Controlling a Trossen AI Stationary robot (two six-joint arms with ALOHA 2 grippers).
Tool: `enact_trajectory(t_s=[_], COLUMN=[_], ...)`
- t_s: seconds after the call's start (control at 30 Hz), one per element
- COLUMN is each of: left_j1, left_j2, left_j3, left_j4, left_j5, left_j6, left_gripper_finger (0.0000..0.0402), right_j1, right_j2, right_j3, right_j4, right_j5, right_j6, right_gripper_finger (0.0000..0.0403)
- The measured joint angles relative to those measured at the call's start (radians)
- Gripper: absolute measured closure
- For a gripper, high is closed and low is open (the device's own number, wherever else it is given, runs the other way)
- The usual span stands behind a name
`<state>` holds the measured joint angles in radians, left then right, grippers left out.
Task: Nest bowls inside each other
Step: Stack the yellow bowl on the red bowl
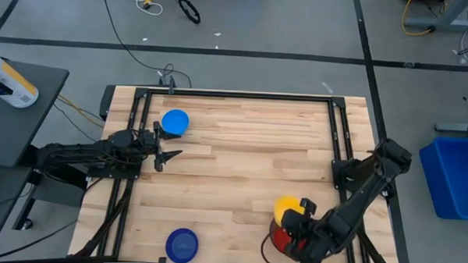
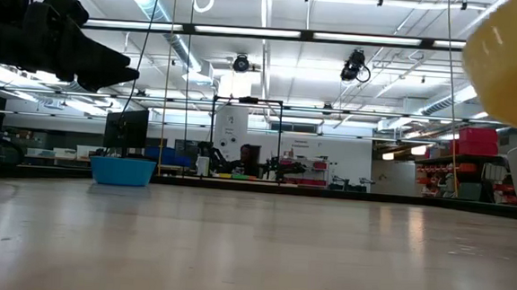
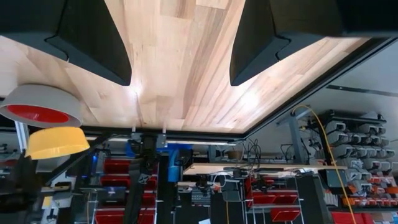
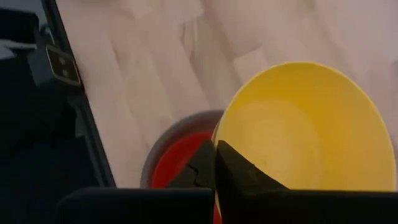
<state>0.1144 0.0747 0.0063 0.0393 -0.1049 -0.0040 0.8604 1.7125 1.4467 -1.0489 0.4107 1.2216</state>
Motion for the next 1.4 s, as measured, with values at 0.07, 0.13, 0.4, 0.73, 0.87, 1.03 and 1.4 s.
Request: enact_trajectory(t_s=[0.07,0.13,0.4,0.73,0.87,1.03,1.4], left_j1=[0.0,0.0,0.0,0.0,0.0,0.0,0.0], left_j2=[-0.001,0.0,-0.001,-0.001,-0.001,-0.001,-0.001], left_j3=[0.0,0.0,0.0,0.0,0.0,0.0,0.0], left_j4=[0.0,-0.001,-0.001,-0.002,-0.002,-0.001,0.001], left_j5=[0.001,0.002,0.001,0.001,0.001,0.001,0.001], left_j6=[0.0,0.0,0.0,0.0,0.0,0.003,0.008], left_gripper_finger=[0.0123,0.0123,0.0123,0.0123,0.0123,0.0123,0.0123], right_j1=[0.011,0.021,0.07,0.09,0.084,0.082,0.054], right_j2=[0.027,0.043,0.079,0.09,0.114,0.155,0.206], right_j3=[0.022,0.041,0.076,0.075,0.071,0.071,0.07], right_j4=[-0.003,-0.007,0.0,0.019,0.041,0.043,0.048], right_j5=[-0.004,-0.009,-0.054,-0.048,-0.083,-0.125,-0.127], right_j6=[0.015,0.03,0.135,0.174,0.161,0.162,0.128], right_gripper_finger=[0.0403,0.0403,0.0403,0.0403,0.0403,0.0403,0.0403])
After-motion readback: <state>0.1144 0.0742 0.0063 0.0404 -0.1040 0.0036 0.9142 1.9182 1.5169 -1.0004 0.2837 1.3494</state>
